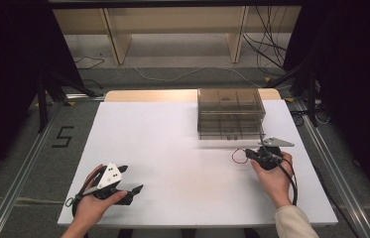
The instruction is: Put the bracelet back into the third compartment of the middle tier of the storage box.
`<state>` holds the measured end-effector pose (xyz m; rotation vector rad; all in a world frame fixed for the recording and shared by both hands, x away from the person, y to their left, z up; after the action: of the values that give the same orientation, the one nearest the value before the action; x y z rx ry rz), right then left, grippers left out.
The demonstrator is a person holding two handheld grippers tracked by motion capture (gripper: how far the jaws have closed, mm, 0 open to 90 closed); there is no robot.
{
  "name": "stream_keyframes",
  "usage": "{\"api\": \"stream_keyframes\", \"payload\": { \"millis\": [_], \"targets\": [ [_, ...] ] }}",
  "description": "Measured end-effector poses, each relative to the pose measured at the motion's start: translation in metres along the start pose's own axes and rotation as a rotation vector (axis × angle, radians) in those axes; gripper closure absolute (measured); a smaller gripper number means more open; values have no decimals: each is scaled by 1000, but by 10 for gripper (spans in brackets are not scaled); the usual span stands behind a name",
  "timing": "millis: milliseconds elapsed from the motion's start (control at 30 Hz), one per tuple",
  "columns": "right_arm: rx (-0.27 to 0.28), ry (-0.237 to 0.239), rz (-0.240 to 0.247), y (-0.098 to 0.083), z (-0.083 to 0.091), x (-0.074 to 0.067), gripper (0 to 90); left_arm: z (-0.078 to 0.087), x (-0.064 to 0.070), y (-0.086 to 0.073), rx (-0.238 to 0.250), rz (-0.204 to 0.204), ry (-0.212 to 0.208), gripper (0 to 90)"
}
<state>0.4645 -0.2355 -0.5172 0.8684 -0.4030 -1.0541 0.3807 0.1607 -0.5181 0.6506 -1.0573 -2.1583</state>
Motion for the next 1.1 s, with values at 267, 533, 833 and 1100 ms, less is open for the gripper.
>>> {"api": "stream_keyframes", "payload": {
  "millis": [267, 533, 833, 1100],
  "targets": [
    [14, -7, -5, 4, 4, 3, 900, -1, 0, 0, -1, -3, 2, 166],
    [23, -12, 5, 9, 7, 3, 900, -1, 1, 0, 0, -2, 0, 166],
    [37, -22, -4, 14, 11, 9, 900, -1, 1, 0, 0, -3, 0, 166],
    [48, -30, -14, 17, 13, 13, 900, -1, 1, 0, 1, -2, -1, 166]
  ]
}}
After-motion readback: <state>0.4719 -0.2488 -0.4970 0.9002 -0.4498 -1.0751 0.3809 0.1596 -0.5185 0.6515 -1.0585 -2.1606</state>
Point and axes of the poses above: each handheld gripper's, and its own axes: z roughly backward along the jaws, y roughly out of its top, x roughly to its right, the point moved 9 cm from there along -z, roughly forward along the jaws, and after that the axes turned 4 degrees about y, right-handed, at the moved point
